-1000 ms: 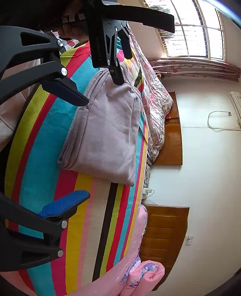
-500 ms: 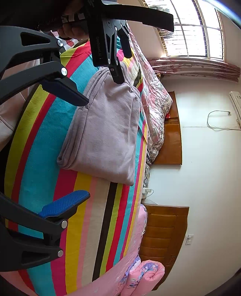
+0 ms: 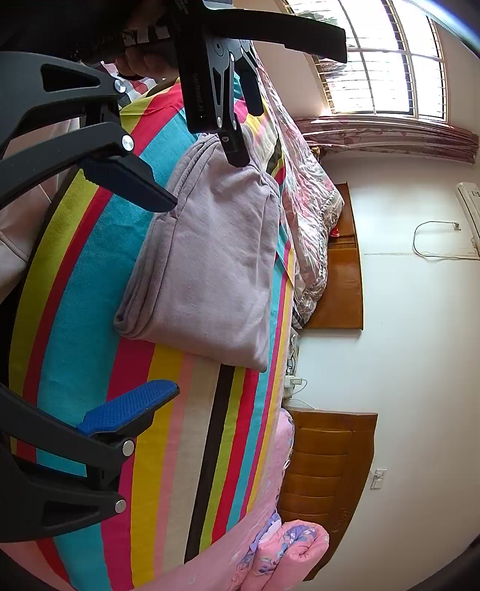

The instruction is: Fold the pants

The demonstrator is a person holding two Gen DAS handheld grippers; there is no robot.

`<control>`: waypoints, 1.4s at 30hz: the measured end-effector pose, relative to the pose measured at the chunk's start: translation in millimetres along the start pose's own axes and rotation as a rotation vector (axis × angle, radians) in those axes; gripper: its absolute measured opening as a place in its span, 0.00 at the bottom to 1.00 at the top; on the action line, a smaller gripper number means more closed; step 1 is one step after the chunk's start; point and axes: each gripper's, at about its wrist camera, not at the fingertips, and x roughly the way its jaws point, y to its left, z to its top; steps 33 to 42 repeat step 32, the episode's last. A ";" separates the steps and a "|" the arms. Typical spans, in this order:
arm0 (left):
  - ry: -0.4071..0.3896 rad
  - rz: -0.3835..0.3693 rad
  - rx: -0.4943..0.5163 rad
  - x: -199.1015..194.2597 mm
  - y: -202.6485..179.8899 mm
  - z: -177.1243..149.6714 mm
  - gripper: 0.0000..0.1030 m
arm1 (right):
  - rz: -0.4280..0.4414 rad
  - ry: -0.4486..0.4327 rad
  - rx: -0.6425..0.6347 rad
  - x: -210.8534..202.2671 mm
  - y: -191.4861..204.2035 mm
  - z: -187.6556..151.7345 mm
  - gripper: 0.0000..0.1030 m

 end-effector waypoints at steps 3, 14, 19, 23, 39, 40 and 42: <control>0.000 0.000 0.000 0.0 0.2 0.0 0.99 | 0.001 0.002 0.002 0.7 1.0 0.3 0.86; 0.000 -0.001 0.000 -0.1 0.8 -0.2 0.99 | 0.003 0.007 0.003 1.7 3.0 -0.4 0.86; -0.002 -0.002 -0.001 -0.2 1.2 -0.2 0.99 | 0.004 0.007 0.003 1.8 3.4 -0.4 0.86; -0.017 0.023 -0.008 -2.2 2.2 -1.8 0.99 | 0.006 0.010 0.004 3.3 4.2 -1.8 0.86; 0.007 0.015 -0.028 1.8 2.9 -1.6 0.99 | 0.007 0.010 0.020 4.0 3.6 -4.2 0.86; 0.007 0.015 -0.028 1.8 2.9 -1.6 0.99 | 0.007 0.010 0.020 4.0 3.6 -4.2 0.86; 0.007 0.015 -0.028 1.8 2.9 -1.6 0.99 | 0.007 0.010 0.020 4.0 3.6 -4.2 0.86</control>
